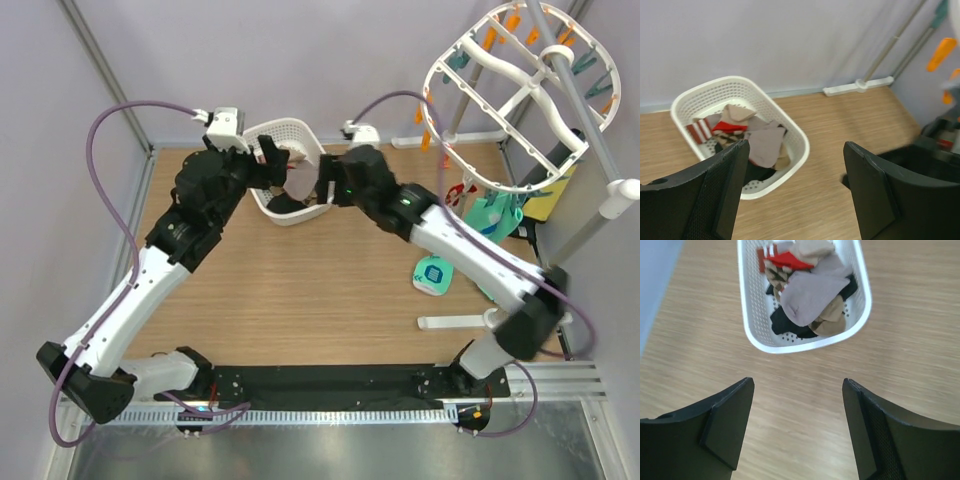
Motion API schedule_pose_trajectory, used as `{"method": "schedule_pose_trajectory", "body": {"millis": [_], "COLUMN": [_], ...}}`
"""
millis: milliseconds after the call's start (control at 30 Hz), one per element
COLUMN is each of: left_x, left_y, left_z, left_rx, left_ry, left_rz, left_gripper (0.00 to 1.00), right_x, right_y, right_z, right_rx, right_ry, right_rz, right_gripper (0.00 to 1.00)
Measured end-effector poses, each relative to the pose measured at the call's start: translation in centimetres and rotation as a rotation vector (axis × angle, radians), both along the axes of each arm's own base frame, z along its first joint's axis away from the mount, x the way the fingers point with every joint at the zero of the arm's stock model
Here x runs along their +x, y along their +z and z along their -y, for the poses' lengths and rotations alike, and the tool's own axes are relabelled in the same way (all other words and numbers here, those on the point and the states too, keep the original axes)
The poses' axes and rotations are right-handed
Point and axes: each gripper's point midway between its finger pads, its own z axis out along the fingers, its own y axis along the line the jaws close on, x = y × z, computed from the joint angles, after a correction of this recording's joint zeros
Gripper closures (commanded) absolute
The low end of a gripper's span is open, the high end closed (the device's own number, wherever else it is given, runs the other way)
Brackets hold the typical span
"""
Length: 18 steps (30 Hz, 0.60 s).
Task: Remove the socks clipped to the hanger
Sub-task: Place the sock in the bin, then remove the sock from the hanger.
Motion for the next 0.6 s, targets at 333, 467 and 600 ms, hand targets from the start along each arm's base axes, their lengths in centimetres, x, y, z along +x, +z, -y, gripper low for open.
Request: {"method": "schedule_pose_trajectory", "body": {"millis": [333,467,600], "left_x": [-2.3,-3.3,-3.6], "left_y": [1.1,-0.3,-0.2], "left_z": [9.9,12.9,14.8], "left_rx": [-0.023,-0.007,-0.034], "left_ry": [-0.326,-0.403,-0.47], "left_rz": [-0.015,-0.044,-0.034], "left_gripper": [0.21,0.2,0.2], "right_x": [-11.1,-11.0,-10.8], "right_y": [5.0,0.7,-1.5], "right_z": [15.7,18.4,20.6], "right_rx": [0.064,-0.088,-0.191], "right_ry": [-0.283,-0.398,-0.49], "right_rz": [0.198,0.16,0.176], "right_gripper": [0.21,0.18,0.15]}}
